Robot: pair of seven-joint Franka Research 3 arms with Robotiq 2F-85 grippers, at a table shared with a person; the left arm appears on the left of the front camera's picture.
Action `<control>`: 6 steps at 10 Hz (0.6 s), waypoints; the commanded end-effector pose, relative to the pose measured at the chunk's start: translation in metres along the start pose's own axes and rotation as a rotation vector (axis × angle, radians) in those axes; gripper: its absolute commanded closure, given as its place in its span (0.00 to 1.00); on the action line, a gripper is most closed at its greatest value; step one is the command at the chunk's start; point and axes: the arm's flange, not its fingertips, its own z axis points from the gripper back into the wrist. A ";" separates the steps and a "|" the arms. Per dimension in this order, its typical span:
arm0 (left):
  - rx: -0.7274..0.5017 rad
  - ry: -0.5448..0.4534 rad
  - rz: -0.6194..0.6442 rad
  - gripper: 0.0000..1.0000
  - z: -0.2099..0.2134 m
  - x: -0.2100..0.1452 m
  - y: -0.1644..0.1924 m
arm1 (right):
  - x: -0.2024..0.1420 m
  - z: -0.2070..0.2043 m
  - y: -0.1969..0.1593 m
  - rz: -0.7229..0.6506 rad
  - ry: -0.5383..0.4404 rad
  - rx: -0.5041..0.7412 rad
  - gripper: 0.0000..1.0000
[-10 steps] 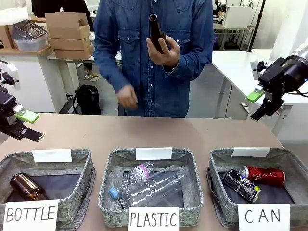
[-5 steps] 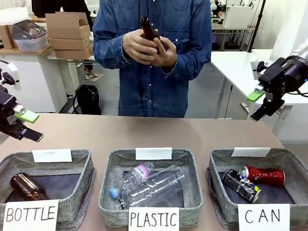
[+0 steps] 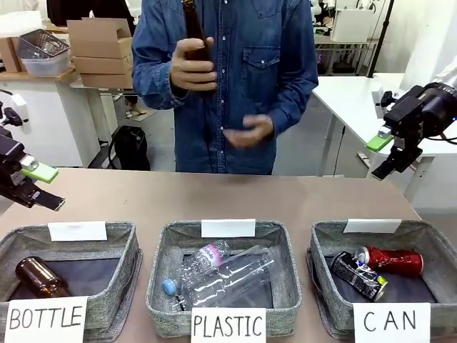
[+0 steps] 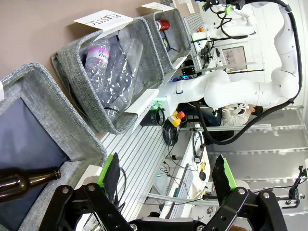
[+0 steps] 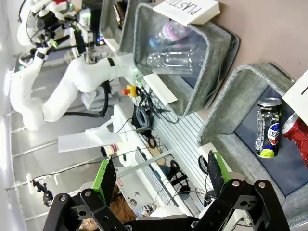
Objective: Sort the can waste into the basket.
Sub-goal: Pick up the can waste from the table and place it in the right Fabric basket.
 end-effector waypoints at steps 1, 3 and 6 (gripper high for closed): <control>0.130 -0.082 0.022 0.00 0.058 -0.022 -0.020 | -0.001 0.005 0.001 0.014 0.010 -0.008 0.00; 0.220 -0.162 0.090 0.00 0.126 -0.064 -0.019 | -0.001 0.005 0.001 0.014 0.010 -0.008 0.00; 0.291 -0.349 0.198 0.00 0.206 -0.131 -0.019 | -0.001 0.005 0.001 0.014 0.010 -0.008 0.00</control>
